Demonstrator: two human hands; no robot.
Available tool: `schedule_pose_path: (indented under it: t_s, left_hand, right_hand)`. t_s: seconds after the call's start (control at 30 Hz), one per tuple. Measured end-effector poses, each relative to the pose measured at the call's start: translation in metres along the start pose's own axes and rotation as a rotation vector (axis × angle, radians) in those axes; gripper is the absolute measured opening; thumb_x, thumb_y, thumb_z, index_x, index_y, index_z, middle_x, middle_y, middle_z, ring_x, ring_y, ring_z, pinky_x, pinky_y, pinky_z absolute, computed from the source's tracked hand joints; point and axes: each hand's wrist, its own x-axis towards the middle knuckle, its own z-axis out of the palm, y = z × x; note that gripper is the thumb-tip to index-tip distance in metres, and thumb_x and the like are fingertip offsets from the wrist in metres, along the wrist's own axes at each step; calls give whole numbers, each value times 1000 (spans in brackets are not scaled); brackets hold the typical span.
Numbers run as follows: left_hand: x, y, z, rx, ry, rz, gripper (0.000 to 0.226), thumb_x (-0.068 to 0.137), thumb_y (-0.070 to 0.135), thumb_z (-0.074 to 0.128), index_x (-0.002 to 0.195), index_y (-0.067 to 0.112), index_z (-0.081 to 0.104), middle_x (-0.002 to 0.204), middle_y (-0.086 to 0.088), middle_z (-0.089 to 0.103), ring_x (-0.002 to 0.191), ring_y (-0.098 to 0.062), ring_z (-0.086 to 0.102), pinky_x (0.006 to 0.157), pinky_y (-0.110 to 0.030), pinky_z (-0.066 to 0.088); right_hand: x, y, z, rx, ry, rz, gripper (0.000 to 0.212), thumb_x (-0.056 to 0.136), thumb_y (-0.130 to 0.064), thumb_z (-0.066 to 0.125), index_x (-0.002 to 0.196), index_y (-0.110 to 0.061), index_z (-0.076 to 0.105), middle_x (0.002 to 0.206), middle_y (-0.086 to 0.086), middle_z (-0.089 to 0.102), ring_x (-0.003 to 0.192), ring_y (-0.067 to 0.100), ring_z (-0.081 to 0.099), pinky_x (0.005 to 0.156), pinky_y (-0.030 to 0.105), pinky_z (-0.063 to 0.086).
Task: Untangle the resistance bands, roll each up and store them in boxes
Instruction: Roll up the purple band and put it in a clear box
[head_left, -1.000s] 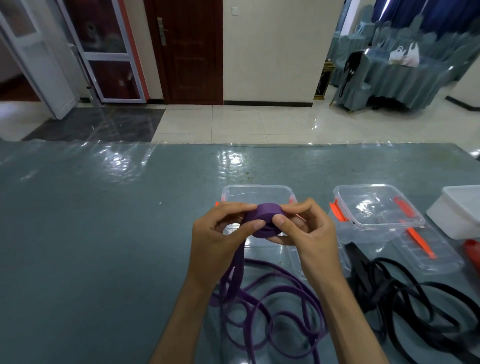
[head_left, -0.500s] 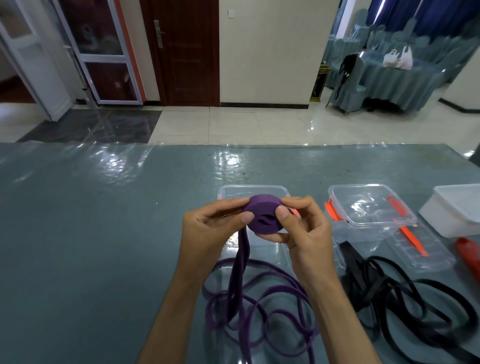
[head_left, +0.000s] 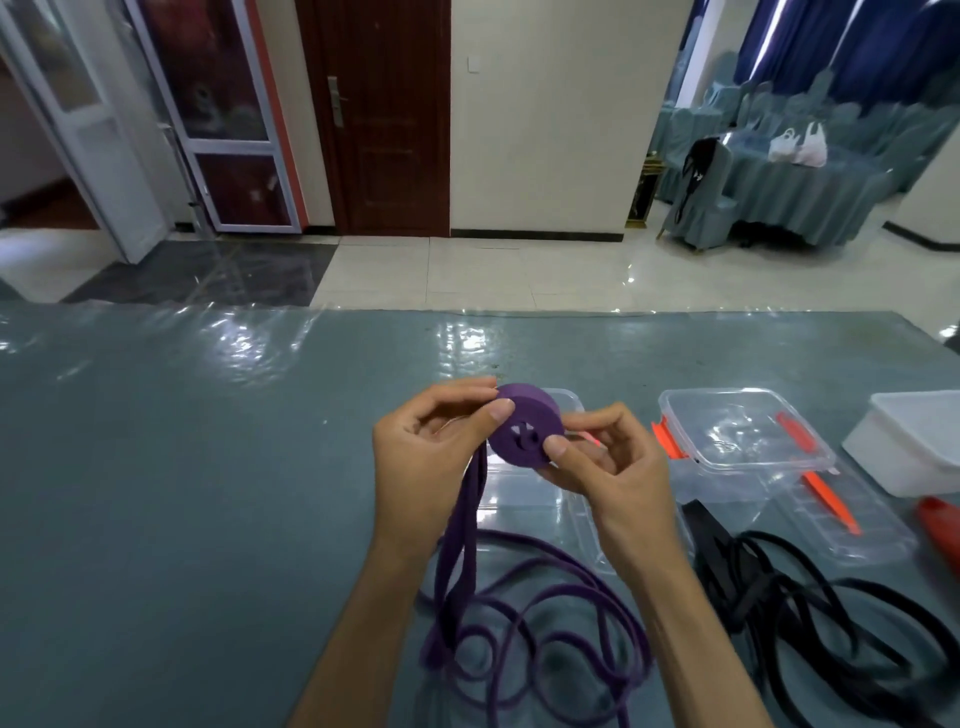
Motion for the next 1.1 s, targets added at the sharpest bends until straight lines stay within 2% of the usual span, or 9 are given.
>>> schedule_pose_path:
  t_s: [0.1, 0.17, 0.3, 0.43, 0.57, 0.67, 0.83, 1.0, 1.1]
  left_hand:
    - [3, 3, 7, 74, -19, 53, 24, 81, 20, 85, 105, 16, 84, 109, -3, 77, 104, -21, 76, 91, -23, 58]
    - [6, 9, 10, 38, -59, 17, 29, 83, 19, 83, 112, 19, 83, 112, -5, 77, 107, -21, 76, 92, -22, 57]
    - [21, 30, 14, -18, -95, 54, 27, 79, 23, 87, 106, 23, 83, 105, -5, 81, 99, -19, 78, 85, -20, 59]
    - [29, 41, 23, -76, -34, 54, 21, 73, 19, 90, 92, 20, 82, 94, -9, 82, 90, -21, 80, 80, -22, 60]
    - [32, 44, 26, -91, -14, 52, 28, 77, 24, 86, 106, 23, 84, 109, -9, 81, 105, -22, 77, 91, -23, 58]
    - [39, 50, 21, -79, -85, 52, 34, 79, 23, 84, 113, 26, 83, 115, -6, 80, 110, -20, 76, 92, -20, 57]
    - [48, 49, 11, -41, -6, 55, 24, 71, 19, 91, 94, 18, 83, 96, -9, 82, 91, -22, 80, 79, -22, 61]
    - [41, 33, 7, -74, 23, -64, 27, 71, 30, 95, 92, 18, 82, 98, -12, 82, 92, -23, 80, 80, -21, 60]
    - [37, 29, -1, -7, -46, -54, 29, 77, 31, 91, 101, 17, 83, 103, -10, 82, 100, -23, 79, 85, -20, 58]
  right_hand:
    - [5, -14, 5, 51, 12, -86, 27, 85, -18, 83, 110, -26, 77, 111, 1, 79, 102, 24, 78, 79, 34, 64]
    - [10, -18, 10, 92, 31, -114, 26, 88, -16, 80, 112, -25, 78, 112, 4, 79, 105, 25, 78, 82, 34, 64]
    - [19, -28, 19, 152, 0, -97, 17, 87, -12, 83, 97, -22, 75, 107, 5, 79, 99, 24, 78, 77, 38, 65]
    - [34, -47, 22, 84, -20, -139, 22, 80, -14, 86, 82, -28, 69, 95, 0, 78, 88, 20, 79, 66, 38, 65]
    - [44, -60, 33, 130, -41, -217, 27, 83, -14, 82, 105, -28, 78, 100, 1, 77, 94, 20, 78, 70, 38, 66]
    - [48, -57, 40, 197, -55, -216, 21, 87, -11, 78, 101, -26, 79, 103, 1, 79, 96, 21, 78, 70, 34, 65]
    - [53, -48, 32, 48, -99, -140, 24, 81, -12, 87, 86, -23, 66, 100, 15, 79, 92, 32, 79, 77, 49, 67]
    - [52, -40, 26, 25, -60, -142, 40, 79, -23, 88, 116, -25, 73, 106, 10, 77, 93, 25, 78, 73, 41, 66]
    - [45, -25, 27, 62, -36, -143, 35, 82, -23, 86, 115, -23, 76, 112, 7, 78, 98, 27, 79, 76, 38, 65]
